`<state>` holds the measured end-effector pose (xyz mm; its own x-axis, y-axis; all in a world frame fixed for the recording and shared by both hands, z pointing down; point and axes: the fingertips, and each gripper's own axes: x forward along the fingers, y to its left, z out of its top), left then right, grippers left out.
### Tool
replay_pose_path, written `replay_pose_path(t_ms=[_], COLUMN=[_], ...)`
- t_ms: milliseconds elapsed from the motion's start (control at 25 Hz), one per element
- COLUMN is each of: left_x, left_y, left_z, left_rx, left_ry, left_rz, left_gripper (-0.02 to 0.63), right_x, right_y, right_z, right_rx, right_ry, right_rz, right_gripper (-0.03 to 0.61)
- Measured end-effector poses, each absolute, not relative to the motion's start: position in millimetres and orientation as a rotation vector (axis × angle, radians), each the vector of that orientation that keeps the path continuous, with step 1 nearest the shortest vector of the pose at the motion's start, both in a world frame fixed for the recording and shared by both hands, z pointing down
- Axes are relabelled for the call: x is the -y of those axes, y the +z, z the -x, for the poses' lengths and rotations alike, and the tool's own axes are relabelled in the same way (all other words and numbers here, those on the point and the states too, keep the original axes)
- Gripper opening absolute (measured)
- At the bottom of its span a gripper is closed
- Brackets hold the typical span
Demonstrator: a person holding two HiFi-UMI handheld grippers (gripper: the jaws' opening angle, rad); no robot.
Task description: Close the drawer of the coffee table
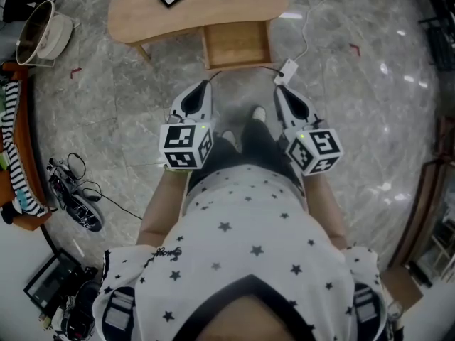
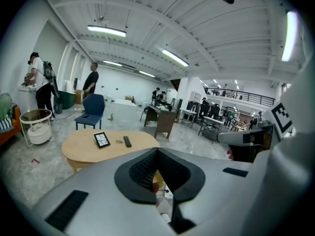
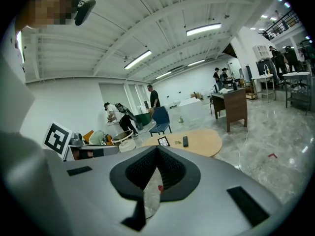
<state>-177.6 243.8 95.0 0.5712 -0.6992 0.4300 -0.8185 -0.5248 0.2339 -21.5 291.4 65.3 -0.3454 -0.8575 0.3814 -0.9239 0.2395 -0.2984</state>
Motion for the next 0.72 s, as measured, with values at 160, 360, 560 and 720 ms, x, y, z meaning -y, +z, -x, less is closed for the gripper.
replay_pose_path(t_ms=[160,360,560,720], left_x=[-235.1,-221.4,-199.9,-183.2], left_y=[106.8,122.0,136.0,147.3], left_z=[171.6,165.7,159.9,156.0], left_rx=[1.231,1.254,1.274,1.296], left_ry=[0.413,0.430,0.440,0.457], left_rz=[-2.363,-2.324,-2.294,-2.272], left_gripper=[0.002,0.002,0.002,0.002], right_x=[-283.0,-264.5,-239.7,-222.5], right_y=[76.0,88.5,101.6,112.0], right_z=[9.5,-7.4,-28.7,-41.8], right_rx=[2.349,2.340,2.313,2.302], right_ry=[0.746,0.761,0.773,0.786], right_rz=[-1.698,-1.677,-1.669,-1.650], right_gripper=[0.008,0.008,0.008,0.009])
